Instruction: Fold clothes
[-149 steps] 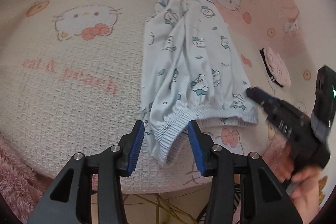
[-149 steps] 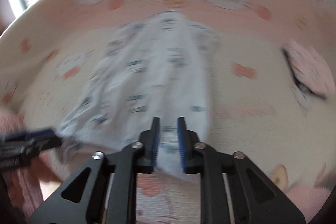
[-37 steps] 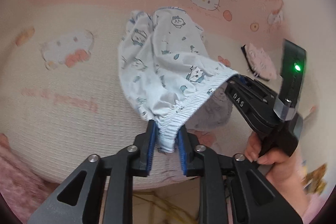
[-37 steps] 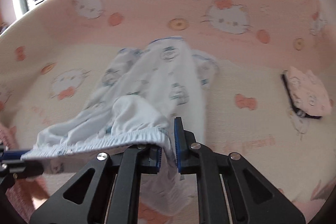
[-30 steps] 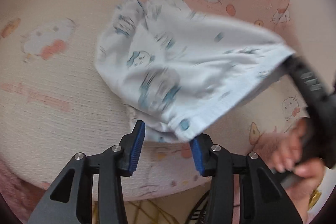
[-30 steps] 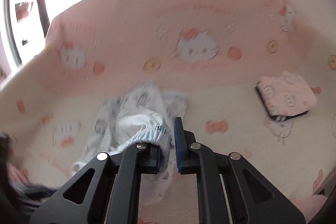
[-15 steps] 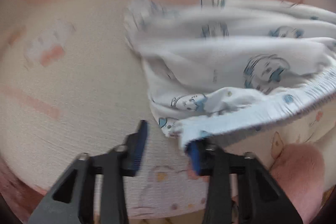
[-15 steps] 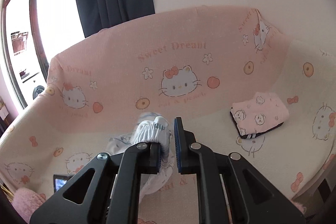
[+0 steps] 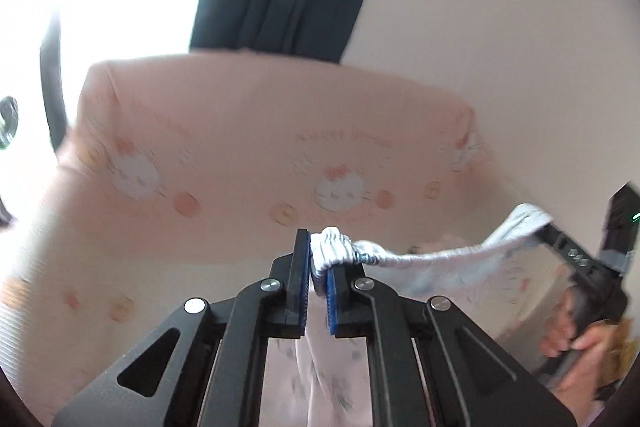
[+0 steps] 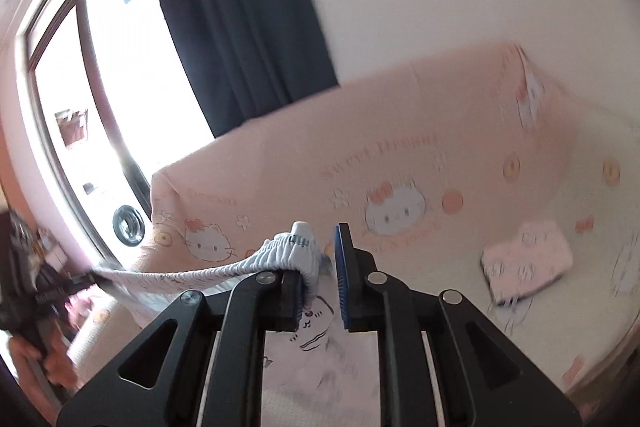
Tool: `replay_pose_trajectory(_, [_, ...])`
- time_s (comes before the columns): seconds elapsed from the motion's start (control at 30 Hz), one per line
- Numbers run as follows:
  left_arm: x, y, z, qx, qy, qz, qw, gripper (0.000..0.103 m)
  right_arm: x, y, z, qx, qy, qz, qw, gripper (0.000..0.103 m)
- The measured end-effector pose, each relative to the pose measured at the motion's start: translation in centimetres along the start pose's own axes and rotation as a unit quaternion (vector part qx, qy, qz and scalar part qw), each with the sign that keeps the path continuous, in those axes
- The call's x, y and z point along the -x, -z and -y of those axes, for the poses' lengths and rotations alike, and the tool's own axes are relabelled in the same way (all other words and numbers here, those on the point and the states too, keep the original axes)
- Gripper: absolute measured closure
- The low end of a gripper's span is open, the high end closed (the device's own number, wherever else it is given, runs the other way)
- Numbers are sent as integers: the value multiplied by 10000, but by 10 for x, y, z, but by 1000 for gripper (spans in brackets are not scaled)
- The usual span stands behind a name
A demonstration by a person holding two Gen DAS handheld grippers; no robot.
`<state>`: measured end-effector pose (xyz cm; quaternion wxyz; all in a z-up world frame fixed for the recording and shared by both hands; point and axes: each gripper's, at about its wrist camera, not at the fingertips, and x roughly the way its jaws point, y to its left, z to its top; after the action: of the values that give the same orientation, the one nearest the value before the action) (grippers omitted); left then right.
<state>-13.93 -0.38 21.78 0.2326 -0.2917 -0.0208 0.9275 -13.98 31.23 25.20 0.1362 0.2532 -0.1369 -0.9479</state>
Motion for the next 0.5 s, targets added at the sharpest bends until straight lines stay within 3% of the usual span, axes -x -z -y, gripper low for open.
replay_pose_trajectory(0.1, [-20, 6, -10, 28, -393, -310, 9987, 96, -7, -4, -15, 241, 19, -128, 9996, 91])
replay_pose_trajectory(0.23, [-71, 14, -33, 228, -650, -841, 9941, 97, -17, -10, -36, 562, 44, -299, 9980, 91])
replay_pose_trajectory(0.33, [-48, -23, -28, 224, -397, -389, 9982, 97, -24, -15, -52, 802, 63, -427, 9958, 91])
replay_pose_trajectory(0.43, [-17, -34, -17, -45, -293, 22, 9996, 97, 16, -41, -61, 741, 15, 345, 9967, 91])
replay_pose_trajectory(0.5, [4, -41, -9, -223, -226, 289, 9991, 97, 32, -45, -57, 588, -1, 564, 9967, 87])
